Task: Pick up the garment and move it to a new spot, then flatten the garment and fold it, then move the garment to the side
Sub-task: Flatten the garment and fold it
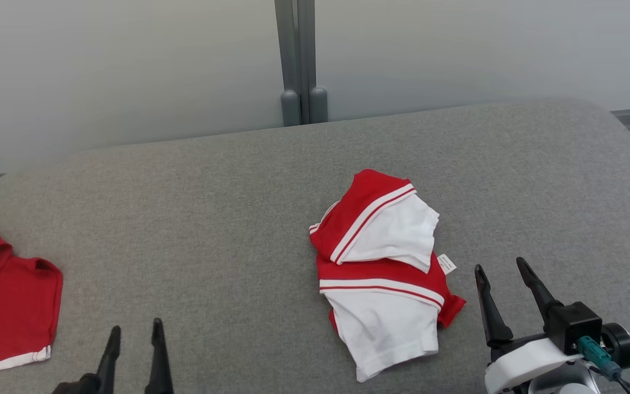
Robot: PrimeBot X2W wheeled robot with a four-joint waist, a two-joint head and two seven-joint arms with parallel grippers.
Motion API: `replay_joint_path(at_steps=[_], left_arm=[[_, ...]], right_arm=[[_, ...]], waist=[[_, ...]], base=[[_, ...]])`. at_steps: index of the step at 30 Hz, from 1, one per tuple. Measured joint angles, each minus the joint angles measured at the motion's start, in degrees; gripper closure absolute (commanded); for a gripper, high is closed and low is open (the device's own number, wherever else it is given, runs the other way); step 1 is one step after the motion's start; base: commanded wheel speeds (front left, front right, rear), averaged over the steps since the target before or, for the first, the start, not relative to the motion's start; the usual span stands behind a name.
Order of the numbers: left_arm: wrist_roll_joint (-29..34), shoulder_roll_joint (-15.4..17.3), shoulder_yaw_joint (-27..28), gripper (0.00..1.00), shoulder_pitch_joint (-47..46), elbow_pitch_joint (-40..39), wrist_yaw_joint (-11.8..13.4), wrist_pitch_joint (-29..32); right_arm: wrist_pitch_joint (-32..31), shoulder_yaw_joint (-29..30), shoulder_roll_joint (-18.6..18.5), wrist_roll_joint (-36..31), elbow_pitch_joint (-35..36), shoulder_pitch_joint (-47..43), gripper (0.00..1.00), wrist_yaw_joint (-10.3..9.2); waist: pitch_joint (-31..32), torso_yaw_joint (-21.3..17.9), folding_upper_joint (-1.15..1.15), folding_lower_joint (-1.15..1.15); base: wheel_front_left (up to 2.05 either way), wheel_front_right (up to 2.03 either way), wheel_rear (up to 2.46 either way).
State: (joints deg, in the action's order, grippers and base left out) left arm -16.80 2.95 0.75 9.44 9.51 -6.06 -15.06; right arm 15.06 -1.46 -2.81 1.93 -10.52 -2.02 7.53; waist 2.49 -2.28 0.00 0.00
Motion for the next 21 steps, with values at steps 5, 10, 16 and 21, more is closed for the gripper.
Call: replay_joint_path(at_steps=[5,10,16,21], left_arm=[[-6.6,-0.2,-10.5,0.0,-2.3,3.9,-0.7,0.9],[-16.3,-0.2,-20.2,0.0,-5.6,6.0,-1.0,9.0],[-21.9,-0.2,-28.9,0.0,-8.5,11.0,1.1,18.7],[-23.6,-0.2,-32.3,0.0,-10.9,14.8,2.3,19.5]], right_arm=[[0.0,-0.7,0.0,0.0,0.1,0.3,0.0,0.0],[0.0,-1.0,0.0,0.0,0.1,0.6,0.0,0.0],[0.0,-1.4,0.0,-0.1,0.3,1.4,0.0,0.0],[0.0,-1.3,0.0,0.0,0.6,2.1,0.0,0.0]], waist=[[-0.5,-1.2,0.0,0.0],[-1.1,-2.7,0.0,0.0],[-2.3,-4.9,0.0,0.0],[-3.7,-6.9,0.0,0.0]], base=[[0.0,0.0,0.0],[0.0,0.0,0.0],[0.0,0.0,0.0],[0.0,0.0,0.0]])
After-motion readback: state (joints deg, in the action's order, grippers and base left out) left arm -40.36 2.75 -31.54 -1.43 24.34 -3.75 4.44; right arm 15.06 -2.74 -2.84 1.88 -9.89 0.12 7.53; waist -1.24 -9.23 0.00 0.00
